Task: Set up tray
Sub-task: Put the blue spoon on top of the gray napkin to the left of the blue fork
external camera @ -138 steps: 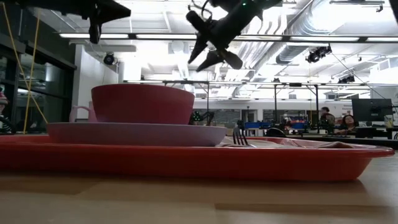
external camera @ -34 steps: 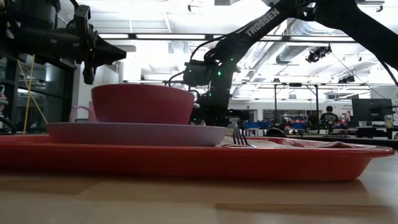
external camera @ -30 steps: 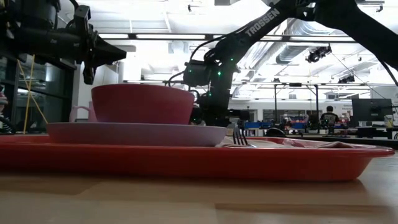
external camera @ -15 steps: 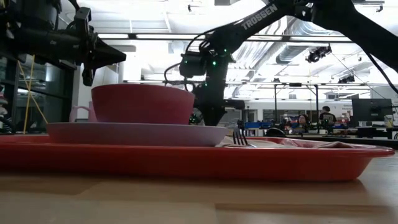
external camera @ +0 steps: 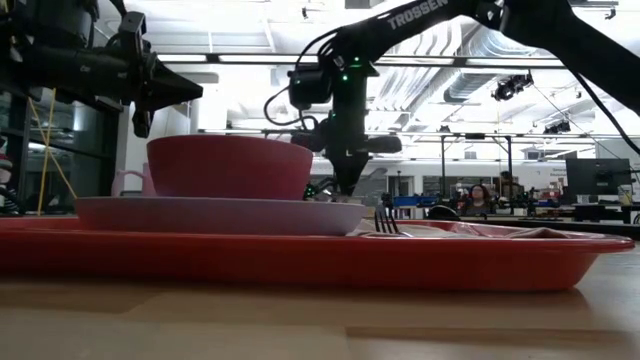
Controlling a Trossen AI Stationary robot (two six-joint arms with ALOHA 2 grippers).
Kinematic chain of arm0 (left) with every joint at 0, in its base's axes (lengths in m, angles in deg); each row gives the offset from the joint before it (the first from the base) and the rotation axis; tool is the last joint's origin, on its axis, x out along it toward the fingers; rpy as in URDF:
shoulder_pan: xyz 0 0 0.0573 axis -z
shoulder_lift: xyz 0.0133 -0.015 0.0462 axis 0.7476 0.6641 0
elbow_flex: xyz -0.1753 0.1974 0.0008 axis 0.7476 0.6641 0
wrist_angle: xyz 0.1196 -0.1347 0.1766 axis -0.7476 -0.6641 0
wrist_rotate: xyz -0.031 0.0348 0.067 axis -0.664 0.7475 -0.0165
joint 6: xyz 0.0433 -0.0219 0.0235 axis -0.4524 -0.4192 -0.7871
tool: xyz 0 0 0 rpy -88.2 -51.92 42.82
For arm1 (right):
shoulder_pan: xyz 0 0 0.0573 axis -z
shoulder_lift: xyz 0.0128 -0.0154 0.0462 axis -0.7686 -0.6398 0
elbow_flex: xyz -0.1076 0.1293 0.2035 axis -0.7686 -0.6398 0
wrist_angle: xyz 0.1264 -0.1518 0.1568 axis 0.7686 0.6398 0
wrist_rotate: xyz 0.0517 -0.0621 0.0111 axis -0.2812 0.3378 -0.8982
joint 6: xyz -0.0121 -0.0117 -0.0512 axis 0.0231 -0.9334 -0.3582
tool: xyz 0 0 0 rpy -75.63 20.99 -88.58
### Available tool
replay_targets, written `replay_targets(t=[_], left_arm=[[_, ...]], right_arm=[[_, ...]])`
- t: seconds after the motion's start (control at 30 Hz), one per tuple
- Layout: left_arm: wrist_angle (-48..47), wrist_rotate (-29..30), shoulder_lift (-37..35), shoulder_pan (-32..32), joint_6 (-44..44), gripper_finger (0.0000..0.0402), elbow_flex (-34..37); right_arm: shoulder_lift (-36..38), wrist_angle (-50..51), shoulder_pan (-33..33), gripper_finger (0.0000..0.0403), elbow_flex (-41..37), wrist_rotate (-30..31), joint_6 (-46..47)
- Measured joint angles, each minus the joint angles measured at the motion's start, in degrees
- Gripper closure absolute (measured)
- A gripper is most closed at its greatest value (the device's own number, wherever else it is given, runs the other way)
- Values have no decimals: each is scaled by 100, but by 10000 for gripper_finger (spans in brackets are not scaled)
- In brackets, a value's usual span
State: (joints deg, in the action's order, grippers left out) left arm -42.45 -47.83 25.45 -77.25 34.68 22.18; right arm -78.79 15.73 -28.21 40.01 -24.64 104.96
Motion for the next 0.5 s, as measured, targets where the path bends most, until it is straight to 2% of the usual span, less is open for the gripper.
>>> replay_targets(t=[0.5], left_arm=[[0,-619,-2,0,-90,339,0]], right_arm=[[11,926,-622,400,2,-125,1115]])
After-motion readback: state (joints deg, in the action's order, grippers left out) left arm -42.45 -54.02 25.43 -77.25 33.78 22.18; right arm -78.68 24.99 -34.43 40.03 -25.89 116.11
